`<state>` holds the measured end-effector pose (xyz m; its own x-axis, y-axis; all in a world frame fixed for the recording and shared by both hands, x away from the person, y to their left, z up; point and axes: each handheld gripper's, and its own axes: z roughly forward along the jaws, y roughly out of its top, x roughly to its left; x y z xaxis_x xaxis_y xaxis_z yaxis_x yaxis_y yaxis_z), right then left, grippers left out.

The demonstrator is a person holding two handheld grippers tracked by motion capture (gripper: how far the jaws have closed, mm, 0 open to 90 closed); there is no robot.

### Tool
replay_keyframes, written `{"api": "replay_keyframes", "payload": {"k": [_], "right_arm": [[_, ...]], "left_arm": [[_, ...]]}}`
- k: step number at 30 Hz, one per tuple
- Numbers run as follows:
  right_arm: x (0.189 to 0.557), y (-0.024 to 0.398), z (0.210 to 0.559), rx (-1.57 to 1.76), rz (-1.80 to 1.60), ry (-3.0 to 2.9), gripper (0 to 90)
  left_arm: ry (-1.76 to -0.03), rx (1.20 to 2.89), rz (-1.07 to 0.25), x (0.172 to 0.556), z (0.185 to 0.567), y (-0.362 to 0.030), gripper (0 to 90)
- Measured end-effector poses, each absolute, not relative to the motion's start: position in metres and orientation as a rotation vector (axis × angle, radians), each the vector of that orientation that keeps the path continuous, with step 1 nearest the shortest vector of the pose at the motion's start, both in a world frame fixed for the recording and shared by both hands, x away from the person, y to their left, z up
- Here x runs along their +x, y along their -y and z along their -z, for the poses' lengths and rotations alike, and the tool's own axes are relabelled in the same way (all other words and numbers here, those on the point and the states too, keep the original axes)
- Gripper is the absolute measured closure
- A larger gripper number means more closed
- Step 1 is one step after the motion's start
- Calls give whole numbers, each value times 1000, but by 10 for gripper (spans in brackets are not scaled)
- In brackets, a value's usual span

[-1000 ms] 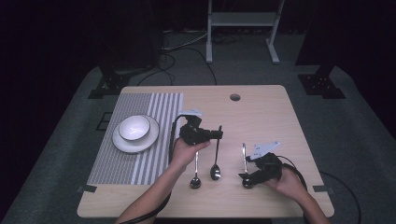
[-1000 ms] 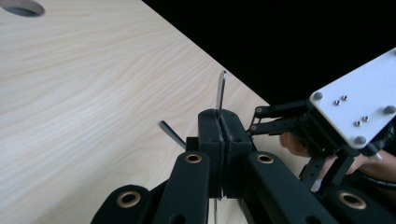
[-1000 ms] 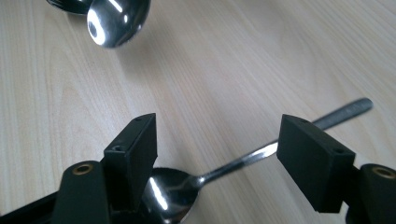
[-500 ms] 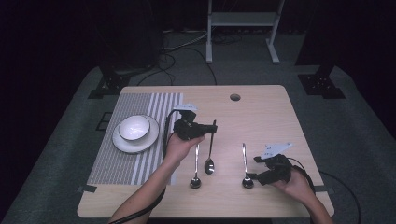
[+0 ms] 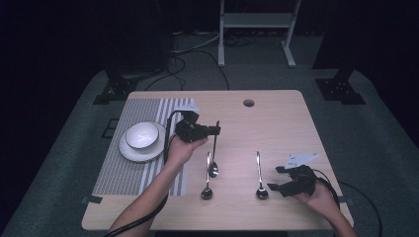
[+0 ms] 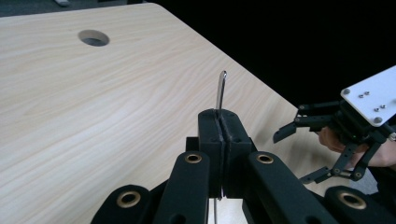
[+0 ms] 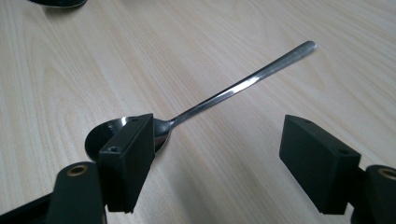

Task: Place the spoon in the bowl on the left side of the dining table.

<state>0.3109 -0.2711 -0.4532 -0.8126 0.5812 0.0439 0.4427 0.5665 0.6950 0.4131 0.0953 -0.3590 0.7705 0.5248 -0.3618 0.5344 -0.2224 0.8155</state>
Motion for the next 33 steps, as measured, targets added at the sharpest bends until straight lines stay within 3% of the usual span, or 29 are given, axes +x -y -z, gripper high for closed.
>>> {"api": "replay_keyframes", "payload": {"k": [33], "right_arm": [[308,283,449,908,-1122,-2563,254]], "left_arm": [[-973,1760,-168,442,329,-200,892]]}}
